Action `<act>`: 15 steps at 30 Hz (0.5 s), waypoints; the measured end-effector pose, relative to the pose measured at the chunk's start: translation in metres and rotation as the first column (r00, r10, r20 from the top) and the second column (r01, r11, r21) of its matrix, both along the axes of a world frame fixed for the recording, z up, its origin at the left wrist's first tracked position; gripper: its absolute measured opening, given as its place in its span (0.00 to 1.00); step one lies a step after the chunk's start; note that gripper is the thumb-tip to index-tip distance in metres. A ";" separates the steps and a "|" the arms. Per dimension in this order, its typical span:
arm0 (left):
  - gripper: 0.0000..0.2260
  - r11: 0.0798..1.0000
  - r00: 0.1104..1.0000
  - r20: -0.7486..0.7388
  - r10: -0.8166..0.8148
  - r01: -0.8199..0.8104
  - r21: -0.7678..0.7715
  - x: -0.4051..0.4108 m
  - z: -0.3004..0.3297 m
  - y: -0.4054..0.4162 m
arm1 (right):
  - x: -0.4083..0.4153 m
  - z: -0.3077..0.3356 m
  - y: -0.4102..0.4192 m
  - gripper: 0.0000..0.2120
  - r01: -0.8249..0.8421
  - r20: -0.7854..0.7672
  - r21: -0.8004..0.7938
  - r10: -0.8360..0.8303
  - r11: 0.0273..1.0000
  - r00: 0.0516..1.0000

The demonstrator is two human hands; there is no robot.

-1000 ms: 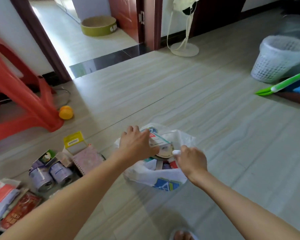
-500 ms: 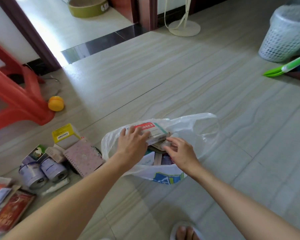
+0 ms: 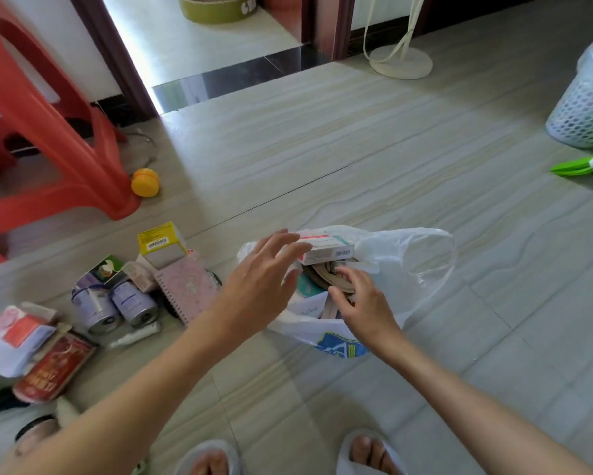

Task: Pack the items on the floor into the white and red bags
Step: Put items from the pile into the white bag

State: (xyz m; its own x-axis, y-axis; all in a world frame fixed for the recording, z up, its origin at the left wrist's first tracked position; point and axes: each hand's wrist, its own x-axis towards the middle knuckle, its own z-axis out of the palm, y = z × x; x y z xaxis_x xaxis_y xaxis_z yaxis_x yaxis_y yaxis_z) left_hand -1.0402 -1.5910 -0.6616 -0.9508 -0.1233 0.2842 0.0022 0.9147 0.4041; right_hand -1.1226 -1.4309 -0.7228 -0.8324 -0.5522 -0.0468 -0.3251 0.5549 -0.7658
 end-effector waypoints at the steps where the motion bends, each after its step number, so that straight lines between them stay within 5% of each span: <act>1: 0.15 0.999 0.998 -0.061 0.024 -0.022 0.029 0.018 0.003 -0.003 | 0.013 0.007 0.001 0.17 -0.035 -0.050 -0.044 0.033 0.998 0.998; 4: 0.14 0.980 0.982 -0.076 0.174 -0.165 0.109 0.071 -0.003 -0.015 | 0.052 0.026 -0.003 0.20 -0.297 -0.194 -0.028 0.286 0.955 0.938; 7: 0.17 0.953 0.963 0.034 0.266 -0.268 0.140 0.111 -0.017 -0.029 | 0.082 0.038 -0.023 0.20 -0.551 -0.307 0.159 0.571 0.819 0.761; 15: 0.19 0.797 0.789 0.355 0.502 -0.581 0.164 0.247 -0.093 -0.080 | 0.126 0.030 -0.110 0.25 -0.505 -0.542 0.545 0.741 0.670 0.397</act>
